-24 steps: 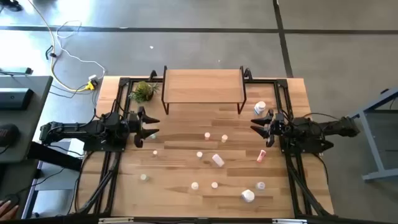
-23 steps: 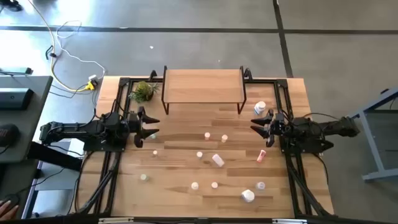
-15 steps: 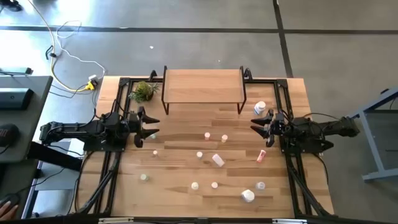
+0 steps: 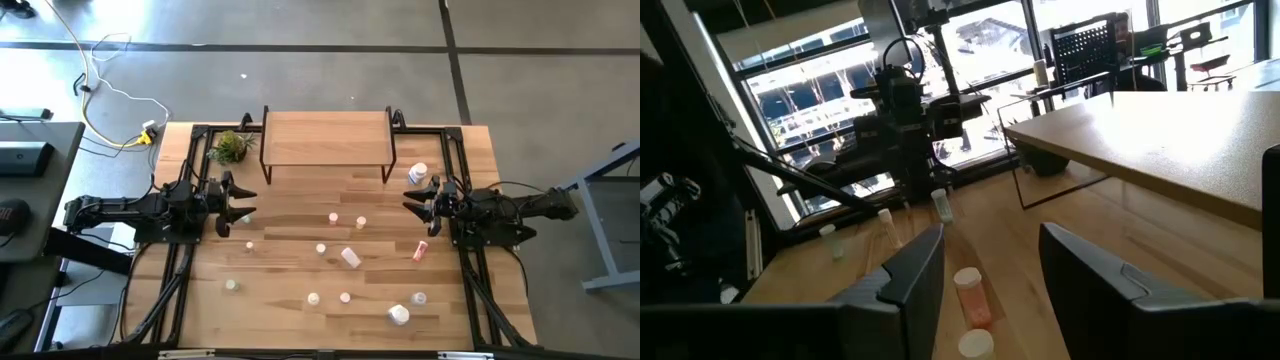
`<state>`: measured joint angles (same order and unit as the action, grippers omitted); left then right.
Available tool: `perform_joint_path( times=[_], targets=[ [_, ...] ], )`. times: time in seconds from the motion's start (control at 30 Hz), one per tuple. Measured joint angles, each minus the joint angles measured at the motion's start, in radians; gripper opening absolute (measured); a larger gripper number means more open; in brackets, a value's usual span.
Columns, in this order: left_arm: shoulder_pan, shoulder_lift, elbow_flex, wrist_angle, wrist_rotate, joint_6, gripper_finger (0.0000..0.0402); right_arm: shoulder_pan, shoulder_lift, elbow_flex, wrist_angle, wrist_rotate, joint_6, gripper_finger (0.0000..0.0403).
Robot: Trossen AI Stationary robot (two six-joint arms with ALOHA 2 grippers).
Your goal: Pick and place medicine bottles onto shelf by color
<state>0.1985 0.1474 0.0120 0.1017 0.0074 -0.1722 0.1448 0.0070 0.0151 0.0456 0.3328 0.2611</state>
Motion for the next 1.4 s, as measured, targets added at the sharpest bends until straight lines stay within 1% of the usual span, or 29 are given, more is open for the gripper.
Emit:
perform_joint_path(
  times=[1.33,1.4],
  targets=[
    [0.000,0.000,0.000,0.000,0.000,0.000,0.0209,0.000,0.000,0.000,0.000,0.000,0.000,0.0156],
    [0.000,0.000,0.000,0.000,0.000,-0.018,0.0209,0.000,0.000,0.000,0.000,0.000,0.000,0.0156]
  ],
)
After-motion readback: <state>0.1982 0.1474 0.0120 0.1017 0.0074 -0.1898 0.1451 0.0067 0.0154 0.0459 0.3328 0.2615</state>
